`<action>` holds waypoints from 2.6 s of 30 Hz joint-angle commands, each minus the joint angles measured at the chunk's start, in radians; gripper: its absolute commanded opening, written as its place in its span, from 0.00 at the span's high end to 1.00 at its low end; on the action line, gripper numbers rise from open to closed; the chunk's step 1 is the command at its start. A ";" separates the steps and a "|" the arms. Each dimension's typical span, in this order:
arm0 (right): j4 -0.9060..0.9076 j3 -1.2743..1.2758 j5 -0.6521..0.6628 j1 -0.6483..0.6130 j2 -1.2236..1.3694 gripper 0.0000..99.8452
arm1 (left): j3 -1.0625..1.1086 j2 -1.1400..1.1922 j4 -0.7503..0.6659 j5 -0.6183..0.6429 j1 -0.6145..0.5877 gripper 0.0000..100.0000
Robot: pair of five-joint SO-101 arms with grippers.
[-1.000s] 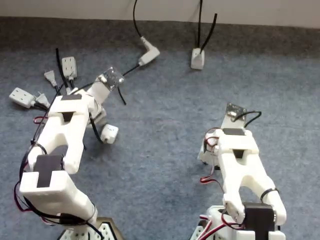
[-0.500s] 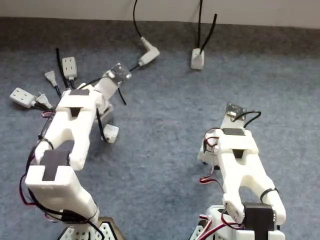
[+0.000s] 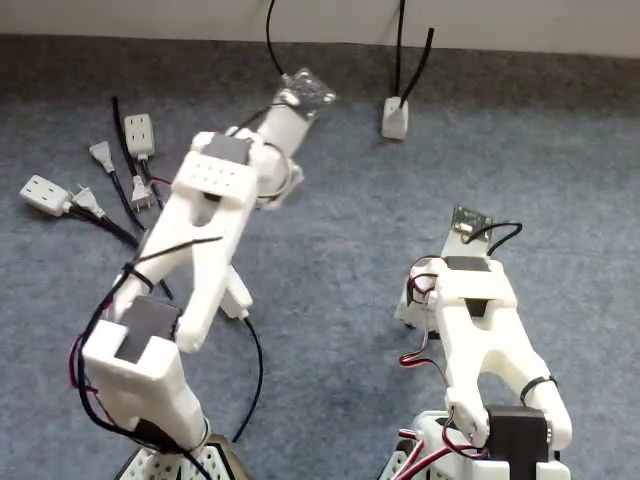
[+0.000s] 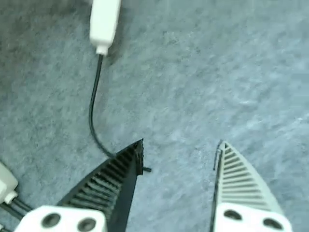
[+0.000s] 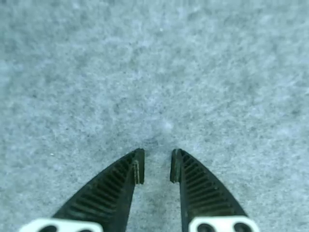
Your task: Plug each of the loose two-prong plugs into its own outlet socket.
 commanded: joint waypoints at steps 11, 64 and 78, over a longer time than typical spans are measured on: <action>-0.010 0.001 0.012 0.012 -0.002 0.90 | -0.137 -0.016 0.430 -0.149 -0.082 0.76; -0.010 0.001 0.014 0.012 -0.002 0.90 | -0.136 -0.021 0.790 0.081 -0.266 0.81; -0.024 0.001 0.014 0.012 -0.002 0.90 | 0.166 -0.166 0.796 0.789 -0.036 0.78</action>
